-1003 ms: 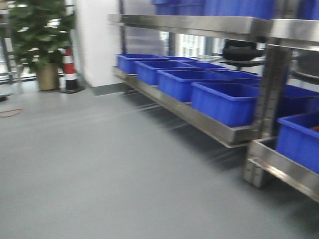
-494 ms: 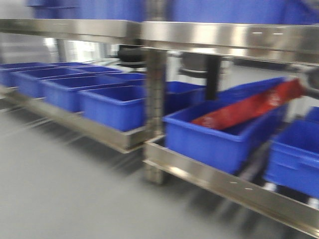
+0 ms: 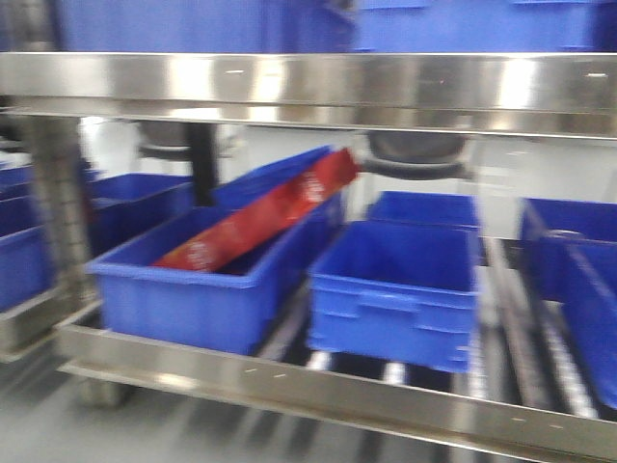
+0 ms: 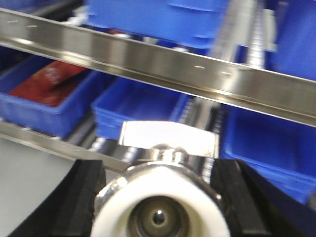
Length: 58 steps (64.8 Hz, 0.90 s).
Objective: Place valve from conveyor to right shelf box
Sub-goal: 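Drive the base up to the steel shelf with blue bins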
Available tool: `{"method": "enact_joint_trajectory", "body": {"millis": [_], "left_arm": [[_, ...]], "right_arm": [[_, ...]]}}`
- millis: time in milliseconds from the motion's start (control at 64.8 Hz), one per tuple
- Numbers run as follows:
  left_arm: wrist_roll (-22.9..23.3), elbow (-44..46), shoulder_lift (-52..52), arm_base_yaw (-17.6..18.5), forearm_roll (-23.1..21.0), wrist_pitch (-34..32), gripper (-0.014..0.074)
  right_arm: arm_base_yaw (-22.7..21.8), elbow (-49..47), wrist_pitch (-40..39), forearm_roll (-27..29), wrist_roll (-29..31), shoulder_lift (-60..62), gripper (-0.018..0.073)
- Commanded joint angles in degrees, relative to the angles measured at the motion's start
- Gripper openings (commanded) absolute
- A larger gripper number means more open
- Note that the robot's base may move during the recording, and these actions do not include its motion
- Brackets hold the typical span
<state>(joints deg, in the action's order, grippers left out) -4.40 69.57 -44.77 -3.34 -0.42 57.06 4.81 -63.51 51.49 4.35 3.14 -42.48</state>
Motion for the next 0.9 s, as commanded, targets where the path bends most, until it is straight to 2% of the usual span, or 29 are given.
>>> {"method": "enact_joint_trajectory", "body": {"millis": [0,880], "left_arm": [[0.3,0.4,0.4,0.4,-0.4,-2.8,-0.0111],[0.3,0.4,0.4,0.4,-0.4,-2.8,-0.0111]], "right_arm": [[-0.1,-0.5,-4.1,-0.6,0.2,0.4,-0.0153],[-0.1,-0.5,-4.1,-0.6,0.2,0.4,-0.0153]]}}
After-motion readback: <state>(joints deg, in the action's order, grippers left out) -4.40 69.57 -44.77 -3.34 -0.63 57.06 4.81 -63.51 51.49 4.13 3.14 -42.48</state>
